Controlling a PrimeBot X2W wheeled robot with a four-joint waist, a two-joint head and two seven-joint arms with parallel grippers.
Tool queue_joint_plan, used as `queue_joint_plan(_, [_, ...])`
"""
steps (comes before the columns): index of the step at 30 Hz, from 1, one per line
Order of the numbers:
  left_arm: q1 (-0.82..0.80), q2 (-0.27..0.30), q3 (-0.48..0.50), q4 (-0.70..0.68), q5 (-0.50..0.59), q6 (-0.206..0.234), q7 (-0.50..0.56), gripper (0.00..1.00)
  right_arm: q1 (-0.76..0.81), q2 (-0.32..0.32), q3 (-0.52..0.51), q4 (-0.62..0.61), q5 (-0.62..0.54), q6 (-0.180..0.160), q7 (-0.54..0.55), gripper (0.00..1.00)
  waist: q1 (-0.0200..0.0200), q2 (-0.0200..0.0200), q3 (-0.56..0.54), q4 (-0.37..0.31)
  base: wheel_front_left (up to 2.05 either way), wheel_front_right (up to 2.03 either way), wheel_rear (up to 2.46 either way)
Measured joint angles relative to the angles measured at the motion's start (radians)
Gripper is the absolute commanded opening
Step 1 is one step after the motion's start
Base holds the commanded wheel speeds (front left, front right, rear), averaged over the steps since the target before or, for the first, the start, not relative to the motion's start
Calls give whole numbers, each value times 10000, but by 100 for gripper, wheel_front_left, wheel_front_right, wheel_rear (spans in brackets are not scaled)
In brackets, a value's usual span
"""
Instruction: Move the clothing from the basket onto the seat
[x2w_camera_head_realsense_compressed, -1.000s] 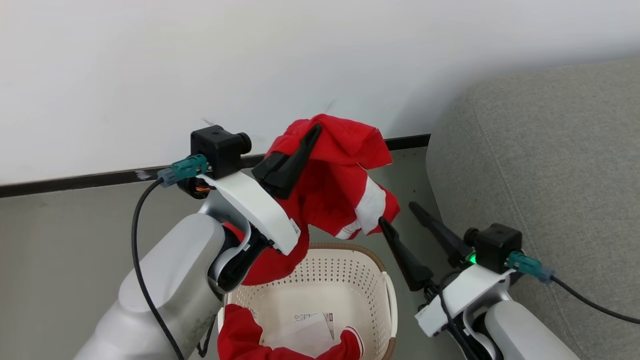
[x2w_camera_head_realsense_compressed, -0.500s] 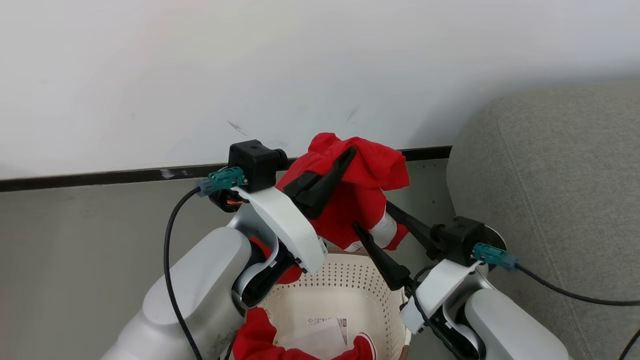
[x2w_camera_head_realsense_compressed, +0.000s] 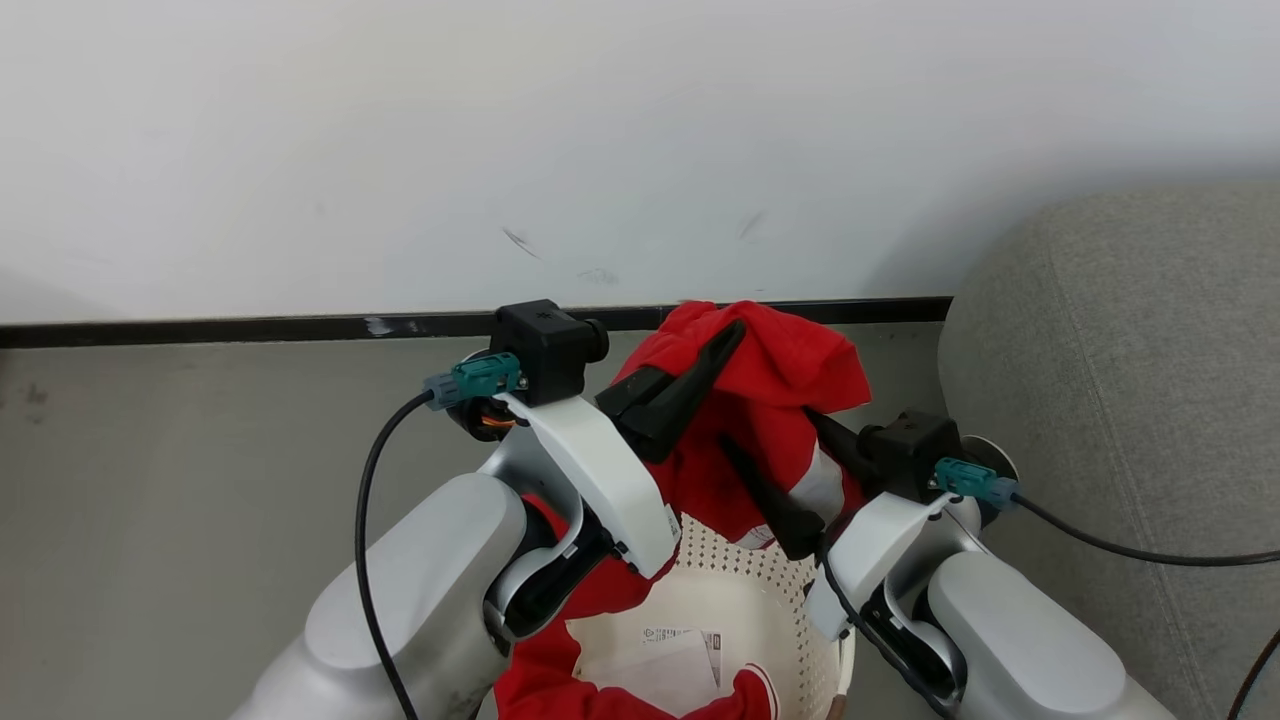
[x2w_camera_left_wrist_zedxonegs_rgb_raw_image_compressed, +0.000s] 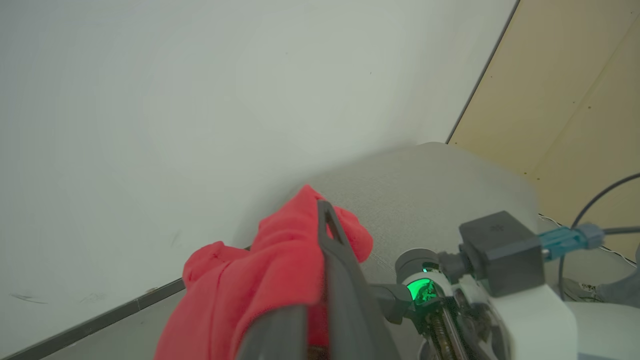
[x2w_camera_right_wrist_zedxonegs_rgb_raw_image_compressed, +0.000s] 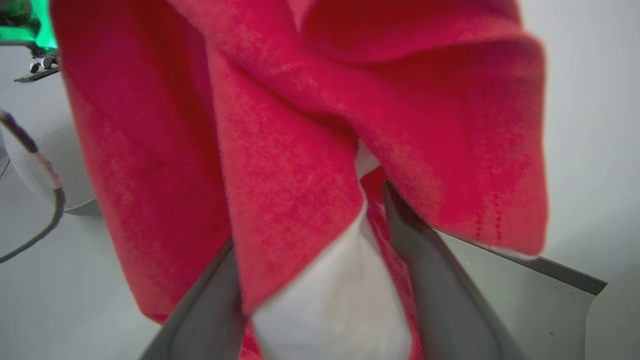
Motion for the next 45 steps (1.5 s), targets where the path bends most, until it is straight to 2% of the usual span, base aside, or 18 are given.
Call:
queue_joint_plan(6, [0,-77,-113,-130,0,0,13,0,-76,94,405,512,240,0,-2,100,0,0,12,287,0,0,0])
queue_joint_plan(7, [0,-94,-142,-142,0,0,19,0,-104,113,431,545,274,0,0,89,0,0,12,335,0,0,0])
queue_joint_plan(8, [0,-117,-174,-159,0,0,61,0,-180,134,441,608,313,0,0,36,0,0,10,383,0,0,0])
queue_joint_plan(9, [0,-134,-211,-171,0,0,88,0,-283,146,433,646,313,0,0,0,0,0,9,429,0,0,0])
queue_joint_plan(16, [0,-171,-276,-192,-2,31,100,0,-632,197,265,698,320,0,0,0,0,0,6,696,0,0,0])
queue_joint_plan(31, [583,81,-109,56,-111,203,81,0,-571,217,-1423,94,481,0,0,0,0,0,26,569,0,0,0])
queue_joint_plan(33, [597,75,-107,46,-111,203,61,85,-488,201,-1580,17,477,0,-2,0,0,1,24,520,0,0,0])
queue_joint_plan(34, [597,65,-109,36,-111,203,36,100,-411,184,-1649,-23,476,0,0,0,0,0,23,495,0,0,0])
queue_joint_plan(45, [652,176,-105,-77,-94,203,-182,100,-10,-215,-2911,-604,192,0,0,0,0,0,-40,206,0,0,0])
